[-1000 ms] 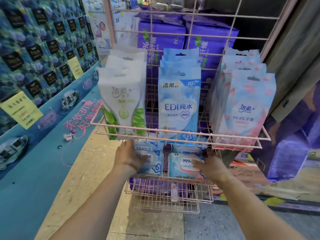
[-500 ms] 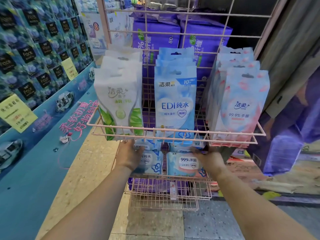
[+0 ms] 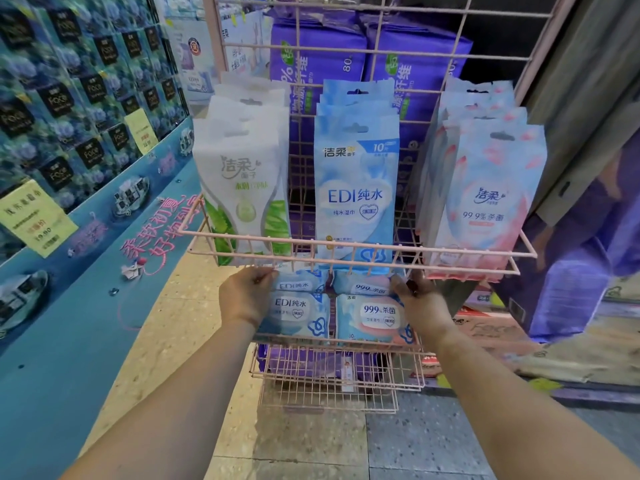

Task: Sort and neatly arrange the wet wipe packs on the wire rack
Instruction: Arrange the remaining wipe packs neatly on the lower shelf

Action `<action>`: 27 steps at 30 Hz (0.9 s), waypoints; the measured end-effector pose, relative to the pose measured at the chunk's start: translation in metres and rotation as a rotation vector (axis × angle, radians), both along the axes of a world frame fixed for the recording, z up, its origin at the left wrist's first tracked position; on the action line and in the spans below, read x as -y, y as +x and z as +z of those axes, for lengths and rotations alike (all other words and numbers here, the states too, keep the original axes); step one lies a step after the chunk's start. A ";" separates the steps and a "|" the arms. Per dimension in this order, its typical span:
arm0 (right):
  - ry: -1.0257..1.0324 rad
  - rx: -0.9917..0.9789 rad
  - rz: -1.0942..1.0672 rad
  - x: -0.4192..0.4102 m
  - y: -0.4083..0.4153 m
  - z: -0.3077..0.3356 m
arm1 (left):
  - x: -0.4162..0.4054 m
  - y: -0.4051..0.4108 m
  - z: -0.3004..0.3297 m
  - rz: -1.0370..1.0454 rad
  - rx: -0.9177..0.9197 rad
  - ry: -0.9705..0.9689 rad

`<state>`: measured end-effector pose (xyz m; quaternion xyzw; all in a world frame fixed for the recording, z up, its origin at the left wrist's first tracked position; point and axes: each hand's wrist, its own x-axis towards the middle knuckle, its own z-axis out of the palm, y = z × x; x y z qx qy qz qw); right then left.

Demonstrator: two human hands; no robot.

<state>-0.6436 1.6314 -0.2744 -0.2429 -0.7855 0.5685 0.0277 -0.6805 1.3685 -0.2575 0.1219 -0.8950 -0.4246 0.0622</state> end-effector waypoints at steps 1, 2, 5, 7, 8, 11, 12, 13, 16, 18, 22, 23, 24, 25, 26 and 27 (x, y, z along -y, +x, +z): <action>0.012 0.016 0.014 0.002 -0.002 0.002 | -0.001 -0.001 0.002 -0.001 -0.011 -0.002; 0.030 0.020 0.031 0.004 -0.003 0.004 | -0.001 -0.003 0.003 -0.009 -0.013 -0.025; 0.060 0.026 0.044 0.007 -0.002 0.004 | 0.006 -0.008 0.003 -0.028 0.034 0.008; 0.017 0.035 0.054 0.010 0.000 0.007 | 0.008 -0.008 0.005 -0.028 0.077 0.077; -0.023 0.050 0.051 0.011 0.000 0.007 | 0.007 -0.008 0.008 -0.008 0.100 0.125; -0.060 0.104 0.068 0.011 -0.001 0.008 | 0.002 -0.013 0.013 0.049 0.147 0.198; -0.063 0.119 0.054 0.011 -0.002 0.008 | 0.002 -0.014 0.014 0.050 0.167 0.183; -0.069 0.127 0.048 0.013 -0.001 0.011 | 0.003 -0.017 0.012 0.072 0.164 0.171; 0.030 0.155 0.067 0.013 0.003 0.017 | 0.007 -0.017 0.008 0.132 0.126 0.310; 0.085 0.166 0.070 0.011 0.006 0.016 | 0.008 -0.015 0.006 0.170 0.108 0.358; 0.042 0.133 0.070 0.013 0.003 0.012 | 0.008 -0.024 -0.001 0.183 0.118 0.335; 0.037 0.112 0.061 0.014 0.001 0.010 | 0.009 -0.028 -0.003 0.188 0.126 0.332; 0.078 0.115 0.056 0.014 -0.002 0.009 | 0.009 -0.031 -0.005 0.197 0.143 0.342; 0.140 0.126 0.058 0.013 -0.004 0.008 | 0.009 -0.032 -0.007 0.205 0.155 0.353; 0.195 0.148 0.052 0.014 -0.005 0.011 | 0.008 -0.032 -0.005 0.207 0.170 0.348; 0.246 0.162 0.054 0.013 -0.006 0.011 | 0.007 -0.032 -0.005 0.199 0.183 0.325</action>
